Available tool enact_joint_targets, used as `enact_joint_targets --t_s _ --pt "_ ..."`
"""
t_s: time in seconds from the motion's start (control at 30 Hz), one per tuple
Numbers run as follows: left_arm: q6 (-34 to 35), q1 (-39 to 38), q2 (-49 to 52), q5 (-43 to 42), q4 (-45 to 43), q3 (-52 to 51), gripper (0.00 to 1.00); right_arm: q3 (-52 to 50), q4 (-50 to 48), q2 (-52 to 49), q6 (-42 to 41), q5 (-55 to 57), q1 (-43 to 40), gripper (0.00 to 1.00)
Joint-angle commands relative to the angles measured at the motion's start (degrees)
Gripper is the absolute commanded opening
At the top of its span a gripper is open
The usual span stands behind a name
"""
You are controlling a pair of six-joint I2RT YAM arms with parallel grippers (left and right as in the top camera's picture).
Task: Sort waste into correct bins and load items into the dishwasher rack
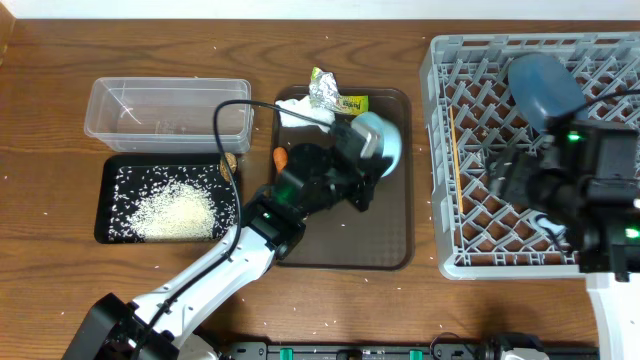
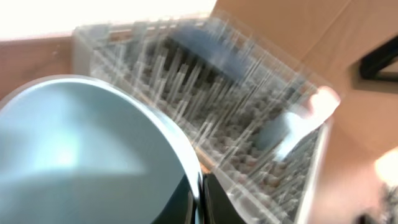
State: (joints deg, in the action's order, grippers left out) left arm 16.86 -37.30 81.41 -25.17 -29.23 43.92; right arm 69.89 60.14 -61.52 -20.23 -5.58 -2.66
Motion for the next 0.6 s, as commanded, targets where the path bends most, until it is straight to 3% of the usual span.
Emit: enact_joint_targets --t_s 0.0,0.17,0.3,0.57 --pt "15.1 -0.09 1.03 -2.78 -7.3 1.46 0.06 1.4 -0.07 1.73 -2.49 1.05 -5.84 0.74" --pt "28.3 -0.09 6.19 -3.17 -23.08 2.49 0.06 1.4 1.88 1.88 -2.47 1.03 -13.42 0.79" --pt "35.74 -0.09 14.34 -4.17 -27.87 5.97 0.06 1.38 3.19 1.88 -2.45 0.66 -15.82 0.79" --pt "43.47 -3.39 32.02 -11.91 -37.53 21.94 0.06 1.36 4.57 1.62 -1.81 0.63 -15.8 0.79"
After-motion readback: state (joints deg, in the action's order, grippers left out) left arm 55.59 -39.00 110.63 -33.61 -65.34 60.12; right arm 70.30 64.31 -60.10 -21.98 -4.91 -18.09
